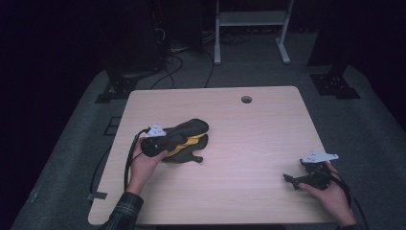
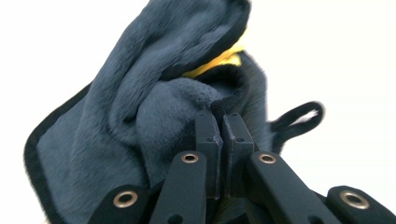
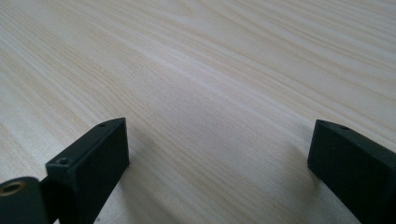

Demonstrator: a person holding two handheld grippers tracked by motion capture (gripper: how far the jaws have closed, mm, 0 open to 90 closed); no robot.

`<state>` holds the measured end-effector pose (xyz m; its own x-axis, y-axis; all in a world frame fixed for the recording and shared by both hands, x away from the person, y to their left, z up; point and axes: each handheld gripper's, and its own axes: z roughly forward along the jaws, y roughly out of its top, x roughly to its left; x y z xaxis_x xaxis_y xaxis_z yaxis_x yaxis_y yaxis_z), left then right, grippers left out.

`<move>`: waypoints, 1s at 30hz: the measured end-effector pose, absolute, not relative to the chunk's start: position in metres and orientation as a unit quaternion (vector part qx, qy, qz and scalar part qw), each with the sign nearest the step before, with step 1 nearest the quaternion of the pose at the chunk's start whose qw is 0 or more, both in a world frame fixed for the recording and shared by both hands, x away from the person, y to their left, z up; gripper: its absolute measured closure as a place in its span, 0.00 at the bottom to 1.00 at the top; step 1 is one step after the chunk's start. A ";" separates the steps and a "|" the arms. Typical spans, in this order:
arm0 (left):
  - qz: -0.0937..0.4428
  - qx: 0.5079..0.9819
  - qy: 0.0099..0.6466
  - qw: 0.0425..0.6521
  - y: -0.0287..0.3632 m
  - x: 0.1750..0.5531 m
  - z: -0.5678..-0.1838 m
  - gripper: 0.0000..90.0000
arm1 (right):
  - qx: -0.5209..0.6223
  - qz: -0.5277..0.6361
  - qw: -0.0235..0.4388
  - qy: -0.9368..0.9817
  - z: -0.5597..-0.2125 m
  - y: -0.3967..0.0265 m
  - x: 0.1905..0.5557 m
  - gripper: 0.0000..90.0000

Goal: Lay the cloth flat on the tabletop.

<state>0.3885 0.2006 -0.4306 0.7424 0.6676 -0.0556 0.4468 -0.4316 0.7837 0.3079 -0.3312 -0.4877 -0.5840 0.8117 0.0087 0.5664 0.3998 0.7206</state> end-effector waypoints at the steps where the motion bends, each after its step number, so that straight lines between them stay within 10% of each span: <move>1: 0.129 0.833 0.332 0.423 0.199 0.388 -0.429 0.97 | 0.421 0.350 0.175 0.818 -0.488 -0.331 0.308 0.05; 14: 0.089 0.813 0.272 0.507 0.171 0.371 -0.385 0.97 | 0.423 0.351 0.177 0.817 -0.488 -0.332 0.308 0.07; 30: 0.089 0.786 0.221 0.571 0.160 0.358 -0.337 0.98 | 0.418 0.382 0.189 0.802 -0.482 -0.335 0.304 0.55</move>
<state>0.3580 0.1597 -0.3368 0.8864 0.4491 -0.1123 0.2457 -0.2508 0.9364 0.3045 -0.3352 -0.4819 -0.5788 0.8153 0.0171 0.5267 0.3578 0.7711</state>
